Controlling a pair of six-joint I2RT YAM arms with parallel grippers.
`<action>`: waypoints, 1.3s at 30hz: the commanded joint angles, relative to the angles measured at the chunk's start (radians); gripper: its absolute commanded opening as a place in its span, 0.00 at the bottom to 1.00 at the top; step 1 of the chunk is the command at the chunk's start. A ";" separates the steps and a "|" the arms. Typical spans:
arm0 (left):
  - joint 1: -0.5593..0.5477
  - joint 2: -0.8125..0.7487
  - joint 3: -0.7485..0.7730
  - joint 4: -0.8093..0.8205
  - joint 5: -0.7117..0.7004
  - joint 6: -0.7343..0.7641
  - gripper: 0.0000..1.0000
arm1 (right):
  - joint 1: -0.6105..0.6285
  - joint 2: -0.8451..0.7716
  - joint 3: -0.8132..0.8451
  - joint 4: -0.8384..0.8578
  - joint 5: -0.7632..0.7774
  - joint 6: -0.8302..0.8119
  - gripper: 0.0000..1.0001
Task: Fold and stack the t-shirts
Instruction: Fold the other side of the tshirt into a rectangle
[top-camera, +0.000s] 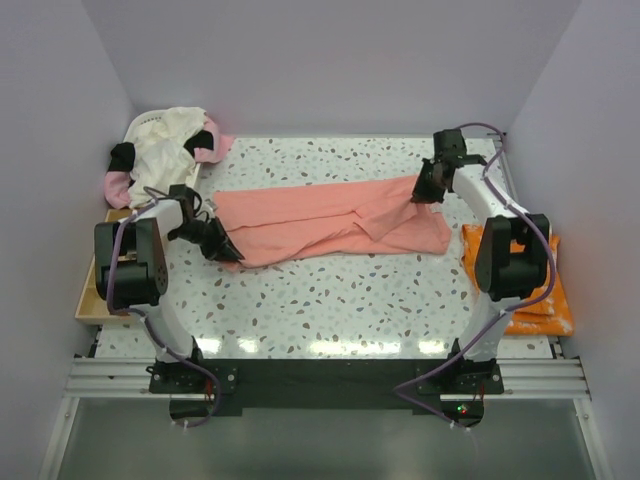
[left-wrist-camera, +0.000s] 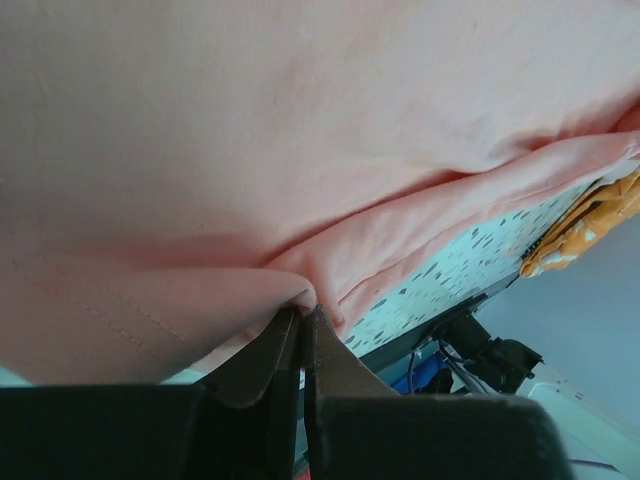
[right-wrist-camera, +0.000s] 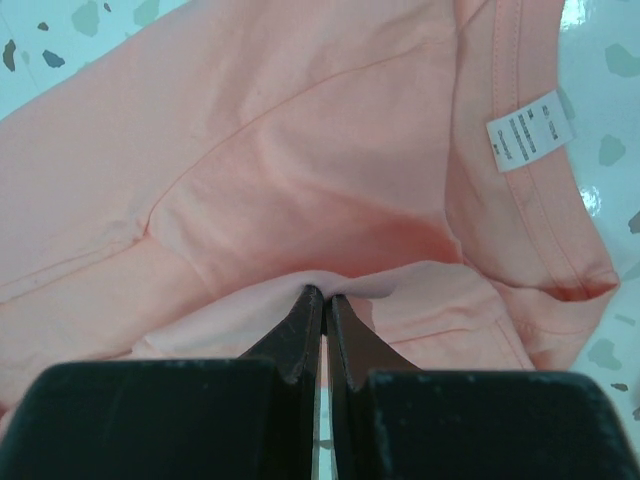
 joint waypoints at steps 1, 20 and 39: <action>0.040 0.062 0.098 0.028 0.040 -0.017 0.07 | 0.000 0.039 0.081 0.001 0.030 -0.019 0.00; 0.126 0.168 0.174 0.039 0.141 0.030 0.08 | -0.017 0.122 0.144 -0.051 0.130 -0.037 0.00; 0.180 0.002 0.049 0.019 0.094 0.056 0.08 | -0.017 -0.274 -0.294 -0.090 0.080 -0.092 0.00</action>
